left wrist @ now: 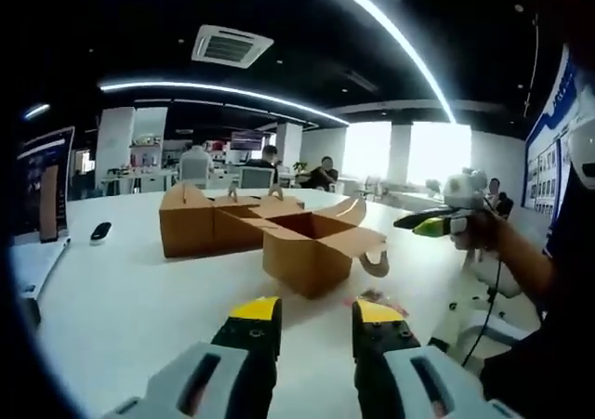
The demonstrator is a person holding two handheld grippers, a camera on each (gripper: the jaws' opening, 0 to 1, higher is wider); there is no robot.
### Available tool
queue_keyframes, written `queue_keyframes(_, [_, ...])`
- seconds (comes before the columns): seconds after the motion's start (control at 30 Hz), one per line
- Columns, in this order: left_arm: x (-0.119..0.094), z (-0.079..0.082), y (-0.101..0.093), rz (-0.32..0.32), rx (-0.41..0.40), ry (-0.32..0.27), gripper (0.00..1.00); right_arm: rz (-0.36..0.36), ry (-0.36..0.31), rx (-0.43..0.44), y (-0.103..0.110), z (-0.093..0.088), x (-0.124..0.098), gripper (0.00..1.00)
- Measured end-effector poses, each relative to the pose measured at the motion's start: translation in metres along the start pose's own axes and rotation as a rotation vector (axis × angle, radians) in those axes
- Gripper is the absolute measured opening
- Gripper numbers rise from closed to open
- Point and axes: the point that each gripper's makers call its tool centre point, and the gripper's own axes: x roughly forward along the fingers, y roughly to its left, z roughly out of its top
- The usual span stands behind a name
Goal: Pick up one paper box from the group, open the paper box, and remove the item inside
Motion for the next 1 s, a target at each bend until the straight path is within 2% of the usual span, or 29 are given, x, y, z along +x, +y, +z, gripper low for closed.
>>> queue_keyframes(0.2, [0.000, 0.000, -0.003, -0.012, -0.019, -0.019, 0.32, 0.002, 0.028, -0.003, -0.002, -0.005, -0.002, 0.38])
queue_keyframes(0.4, [-0.004, 0.007, -0.010, -0.049, -0.015, -0.055, 0.32, 0.041, 0.018, -0.001, 0.007, -0.001, 0.001, 0.38])
queue_keyframes(0.57, [-0.004, 0.005, -0.009, -0.043, -0.018, -0.049, 0.32, 0.074, 0.020, -0.007, 0.016, 0.001, 0.003, 0.38])
queue_keyframes(0.67, [-0.005, 0.005, -0.007, -0.038, -0.020, -0.050, 0.32, 0.062, 0.009, -0.015, 0.015, 0.003, 0.004, 0.38])
queue_keyframes(0.87, [-0.009, 0.001, 0.004, 0.012, -0.039, -0.038, 0.32, 0.057, 0.010, 0.003, 0.014, 0.000, 0.003, 0.37])
queue_keyframes(1.0, [-0.009, 0.002, 0.002, 0.000, -0.042, -0.048, 0.32, 0.056, -0.006, 0.009, 0.012, 0.004, 0.003, 0.37])
